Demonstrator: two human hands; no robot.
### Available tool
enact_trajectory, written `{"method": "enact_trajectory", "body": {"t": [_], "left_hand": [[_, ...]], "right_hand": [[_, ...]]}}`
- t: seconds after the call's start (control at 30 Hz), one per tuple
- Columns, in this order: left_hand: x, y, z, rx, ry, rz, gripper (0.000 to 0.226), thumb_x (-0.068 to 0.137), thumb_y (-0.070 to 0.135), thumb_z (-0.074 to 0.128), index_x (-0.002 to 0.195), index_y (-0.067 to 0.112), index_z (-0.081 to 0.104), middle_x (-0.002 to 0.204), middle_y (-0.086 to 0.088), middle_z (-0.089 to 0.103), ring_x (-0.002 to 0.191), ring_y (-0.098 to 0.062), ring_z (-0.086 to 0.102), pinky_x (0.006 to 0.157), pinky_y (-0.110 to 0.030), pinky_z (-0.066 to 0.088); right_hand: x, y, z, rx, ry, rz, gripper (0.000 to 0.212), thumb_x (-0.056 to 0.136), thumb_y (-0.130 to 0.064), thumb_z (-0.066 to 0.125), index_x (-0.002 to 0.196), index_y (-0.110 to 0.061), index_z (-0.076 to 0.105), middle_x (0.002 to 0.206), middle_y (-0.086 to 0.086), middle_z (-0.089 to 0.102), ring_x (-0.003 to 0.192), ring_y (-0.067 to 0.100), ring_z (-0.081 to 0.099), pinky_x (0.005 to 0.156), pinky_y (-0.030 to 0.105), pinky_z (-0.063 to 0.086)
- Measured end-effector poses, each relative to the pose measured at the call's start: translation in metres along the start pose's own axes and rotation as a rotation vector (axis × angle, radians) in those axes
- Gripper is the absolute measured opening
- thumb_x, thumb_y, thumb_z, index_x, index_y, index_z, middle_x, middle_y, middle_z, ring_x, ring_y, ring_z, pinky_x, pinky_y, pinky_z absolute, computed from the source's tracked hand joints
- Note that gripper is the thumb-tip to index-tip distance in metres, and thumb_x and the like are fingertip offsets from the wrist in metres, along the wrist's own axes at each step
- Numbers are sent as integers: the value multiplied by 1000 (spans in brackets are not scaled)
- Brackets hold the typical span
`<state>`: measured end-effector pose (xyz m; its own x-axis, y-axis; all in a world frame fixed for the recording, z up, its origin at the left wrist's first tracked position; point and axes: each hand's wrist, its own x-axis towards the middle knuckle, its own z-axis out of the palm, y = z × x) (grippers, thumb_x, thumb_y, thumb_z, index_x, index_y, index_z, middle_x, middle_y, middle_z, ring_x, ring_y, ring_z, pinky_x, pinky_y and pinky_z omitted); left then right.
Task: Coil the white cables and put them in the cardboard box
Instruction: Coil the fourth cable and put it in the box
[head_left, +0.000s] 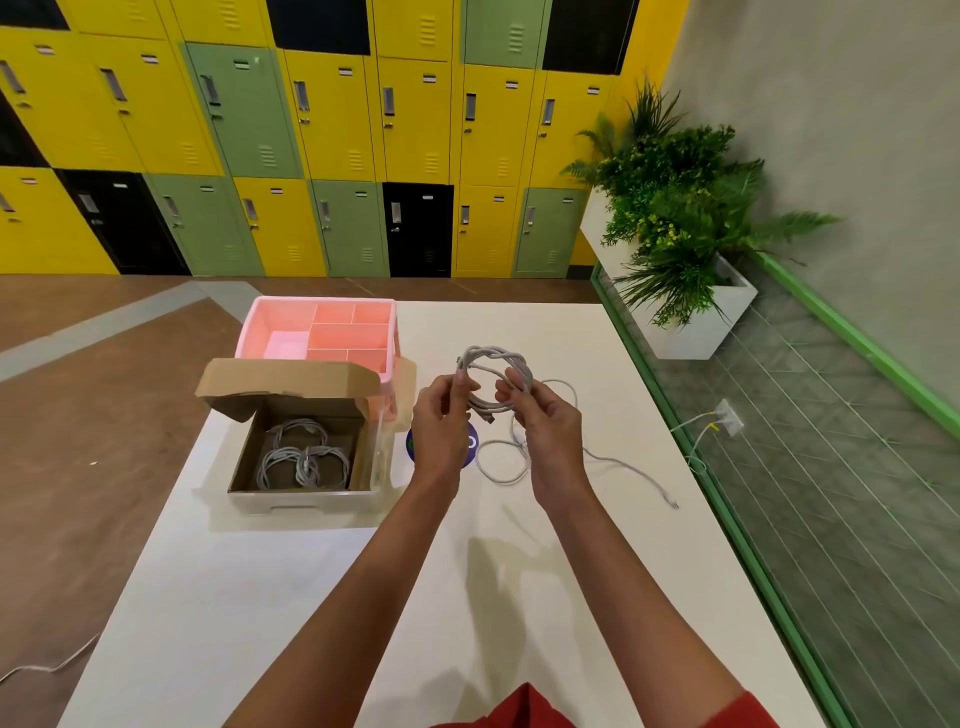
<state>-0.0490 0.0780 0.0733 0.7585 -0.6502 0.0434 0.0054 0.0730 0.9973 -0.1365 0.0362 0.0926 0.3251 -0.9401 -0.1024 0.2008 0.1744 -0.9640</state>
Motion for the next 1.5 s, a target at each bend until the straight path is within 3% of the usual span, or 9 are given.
{"method": "enact_trajectory", "body": {"t": [0.27, 0.4, 0.63, 0.77, 0.9, 1.03, 1.2, 1.33, 1.5], "left_hand": [[-2, 5, -4, -29, -10, -84, 17, 98, 26, 51, 83, 28, 60, 82, 3, 65, 91, -33, 65, 86, -43, 54], [0, 0, -3, 0, 20, -100, 8, 98, 24, 50, 100, 18, 55, 86, 2, 63, 91, -26, 64, 84, -35, 54], [4, -5, -7, 31, -17, -76, 18, 102, 21, 43, 99, 23, 61, 87, -4, 62, 81, -22, 64, 77, -34, 55], [5, 0, -13, 23, -101, -32, 15, 101, 16, 45, 99, 14, 60, 88, -4, 64, 72, -16, 65, 64, -19, 55], [6, 1, -16, 10, -159, -24, 14, 100, 14, 45, 101, 11, 59, 93, -11, 65, 70, -14, 68, 60, -16, 54], [2, -2, -13, 10, -113, -17, 15, 101, 14, 45, 98, 14, 59, 88, -10, 65, 67, -11, 68, 58, -13, 52], [2, -3, -11, 21, -69, 41, 14, 100, 15, 47, 100, 13, 61, 89, -11, 65, 77, -17, 67, 61, -12, 52], [4, -3, -16, -35, -53, -15, 12, 98, 17, 50, 97, 16, 62, 85, -6, 66, 74, -14, 68, 61, -16, 54], [9, -6, -22, -37, -12, -67, 11, 98, 20, 52, 96, 17, 62, 86, -7, 66, 72, -19, 70, 64, -26, 59]], "right_hand": [[3, 3, -3, -193, -106, 64, 22, 101, -13, 43, 104, -14, 65, 88, 2, 66, 82, 3, 63, 73, 18, 42], [2, 3, -1, -230, -136, 104, 26, 103, -15, 36, 93, -19, 59, 83, 0, 59, 82, 7, 59, 73, 20, 41], [1, -4, 4, -231, -171, 186, 27, 96, -10, 37, 73, -19, 48, 72, -4, 50, 71, 7, 49, 71, 27, 33], [4, -6, -1, -233, -131, 210, 23, 93, -16, 45, 70, -18, 50, 73, -5, 52, 74, 9, 51, 75, 30, 35], [6, -11, -4, -373, -226, 206, 26, 84, -34, 63, 75, -17, 46, 82, 2, 51, 84, 16, 53, 74, 31, 38], [7, -9, -2, -389, -169, 284, 17, 88, -16, 62, 95, -15, 47, 90, 4, 55, 73, 11, 55, 65, 24, 42], [9, -4, 3, 9, 37, 316, 45, 85, 8, 60, 122, -4, 37, 84, 16, 62, 64, 20, 63, 65, 23, 55], [13, -9, -1, 77, 5, 367, 64, 83, 13, 64, 135, 3, 28, 89, 22, 63, 70, 23, 64, 60, 20, 56], [14, -12, -4, -46, -77, 387, 59, 87, 10, 60, 136, 2, 29, 78, 15, 62, 63, 16, 60, 58, 21, 48]]}}
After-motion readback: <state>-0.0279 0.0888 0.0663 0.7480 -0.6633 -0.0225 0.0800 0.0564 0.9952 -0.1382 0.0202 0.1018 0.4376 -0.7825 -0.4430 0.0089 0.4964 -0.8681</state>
